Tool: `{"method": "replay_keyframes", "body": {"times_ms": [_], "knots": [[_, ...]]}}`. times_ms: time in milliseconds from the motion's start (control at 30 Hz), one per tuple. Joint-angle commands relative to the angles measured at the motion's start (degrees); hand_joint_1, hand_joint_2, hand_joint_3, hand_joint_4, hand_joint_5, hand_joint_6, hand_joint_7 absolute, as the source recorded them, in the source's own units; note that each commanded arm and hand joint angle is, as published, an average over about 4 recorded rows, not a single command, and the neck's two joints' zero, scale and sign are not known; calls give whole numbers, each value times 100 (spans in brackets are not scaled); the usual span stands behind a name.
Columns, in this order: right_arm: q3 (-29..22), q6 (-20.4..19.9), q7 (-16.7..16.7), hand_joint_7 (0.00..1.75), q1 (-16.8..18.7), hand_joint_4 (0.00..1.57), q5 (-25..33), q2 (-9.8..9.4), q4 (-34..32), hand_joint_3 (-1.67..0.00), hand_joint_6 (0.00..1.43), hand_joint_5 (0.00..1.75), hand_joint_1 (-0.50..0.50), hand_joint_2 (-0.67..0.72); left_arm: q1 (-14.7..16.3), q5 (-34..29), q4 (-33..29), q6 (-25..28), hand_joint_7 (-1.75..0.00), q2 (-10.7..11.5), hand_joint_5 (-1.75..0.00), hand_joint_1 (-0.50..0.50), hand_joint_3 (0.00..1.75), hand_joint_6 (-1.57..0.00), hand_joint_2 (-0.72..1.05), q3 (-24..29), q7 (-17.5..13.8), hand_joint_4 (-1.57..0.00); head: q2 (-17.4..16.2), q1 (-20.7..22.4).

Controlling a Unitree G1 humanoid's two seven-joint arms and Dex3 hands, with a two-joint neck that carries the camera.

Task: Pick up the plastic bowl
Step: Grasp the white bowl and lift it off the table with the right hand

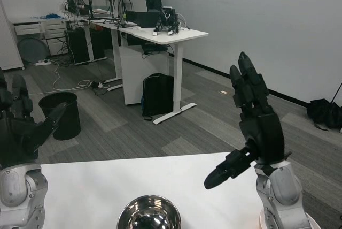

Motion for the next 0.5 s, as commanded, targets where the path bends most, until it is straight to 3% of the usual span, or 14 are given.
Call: {"method": "replay_keyframes", "body": {"times_ms": [33, 167, 267, 433, 500], "knots": [[-124, 486, 280, 0, -8, 0, 20, -150, -346, 0, 0, 0, -46, 22, 92, 22, -51, -47, 0, 6, -10, -50, 4, 0, 65, 24, 26, -64, -223, -125], [-372, 1640, 821, 0, 5, 0, -167, -394, -1082, 0, 0, 0, -46, 22, 101, 9, -51, 3, 0, 19, -13, -50, 2, 0, 69, 41, 19, -64, -795, -551], [-517, 2593, 1104, 0, 115, 0, -125, -699, -1721, 0, 0, 0, -46, 22, 138, -59, -51, 30, 0, 21, -13, -50, 7, 0, 69, 61, 10, -66, -1247, -997], [-667, 3398, 1151, 0, 346, 0, 398, -1099, -2303, 0, 0, 0, -46, 20, 237, -114, -46, 30, 0, 21, -18, -50, 0, 0, 65, 120, 2, -67, -1654, -1795], [-777, 3595, 1151, 0, 464, 0, 1018, -1280, -2356, 0, 0, 0, -46, 14, 250, -149, -15, 30, 0, 21, -18, -50, 0, 0, 69, 134, -3, -69, -1883, -2248]]}}
